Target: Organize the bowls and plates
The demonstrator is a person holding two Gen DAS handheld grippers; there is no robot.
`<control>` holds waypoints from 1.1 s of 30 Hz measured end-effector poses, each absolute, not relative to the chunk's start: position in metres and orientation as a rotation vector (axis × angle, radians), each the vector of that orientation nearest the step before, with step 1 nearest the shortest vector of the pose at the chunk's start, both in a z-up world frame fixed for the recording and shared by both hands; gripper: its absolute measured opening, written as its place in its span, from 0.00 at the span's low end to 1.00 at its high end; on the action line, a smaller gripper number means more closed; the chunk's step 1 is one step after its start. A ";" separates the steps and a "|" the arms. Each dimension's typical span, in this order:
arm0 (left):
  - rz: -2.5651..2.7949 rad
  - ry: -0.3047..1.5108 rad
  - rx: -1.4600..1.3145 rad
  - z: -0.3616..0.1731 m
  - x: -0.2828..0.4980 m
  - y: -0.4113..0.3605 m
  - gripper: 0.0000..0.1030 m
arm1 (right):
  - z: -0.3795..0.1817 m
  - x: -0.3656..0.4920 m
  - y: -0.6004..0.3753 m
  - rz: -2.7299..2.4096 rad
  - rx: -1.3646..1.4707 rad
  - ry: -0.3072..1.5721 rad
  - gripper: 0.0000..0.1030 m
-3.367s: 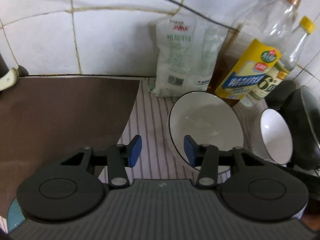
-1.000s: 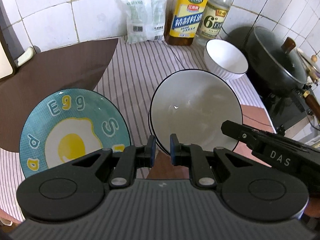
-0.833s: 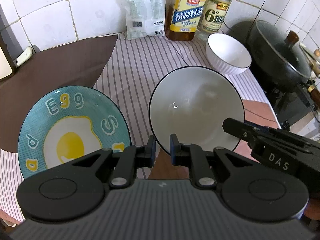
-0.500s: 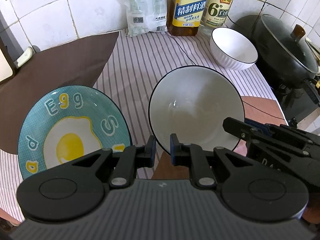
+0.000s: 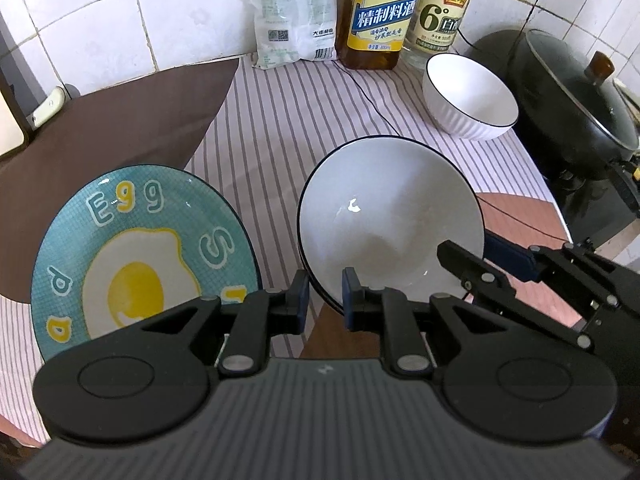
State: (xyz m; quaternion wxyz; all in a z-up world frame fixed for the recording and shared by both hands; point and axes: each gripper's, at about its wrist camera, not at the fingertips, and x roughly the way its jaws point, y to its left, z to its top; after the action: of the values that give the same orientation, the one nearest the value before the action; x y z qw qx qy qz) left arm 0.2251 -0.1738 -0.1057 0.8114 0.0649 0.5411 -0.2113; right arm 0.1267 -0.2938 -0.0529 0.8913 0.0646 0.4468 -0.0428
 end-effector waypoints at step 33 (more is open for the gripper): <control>-0.706 0.990 0.011 -0.037 0.270 -0.225 0.43 | -0.037 0.120 -0.366 -0.138 0.053 0.749 0.62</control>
State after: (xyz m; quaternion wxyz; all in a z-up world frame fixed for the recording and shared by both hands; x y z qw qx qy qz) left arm 0.2699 -0.2245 -0.0366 0.8208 0.0050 0.4652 -0.3316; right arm 0.1195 -0.3662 -0.0369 0.9280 0.0258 0.3656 -0.0673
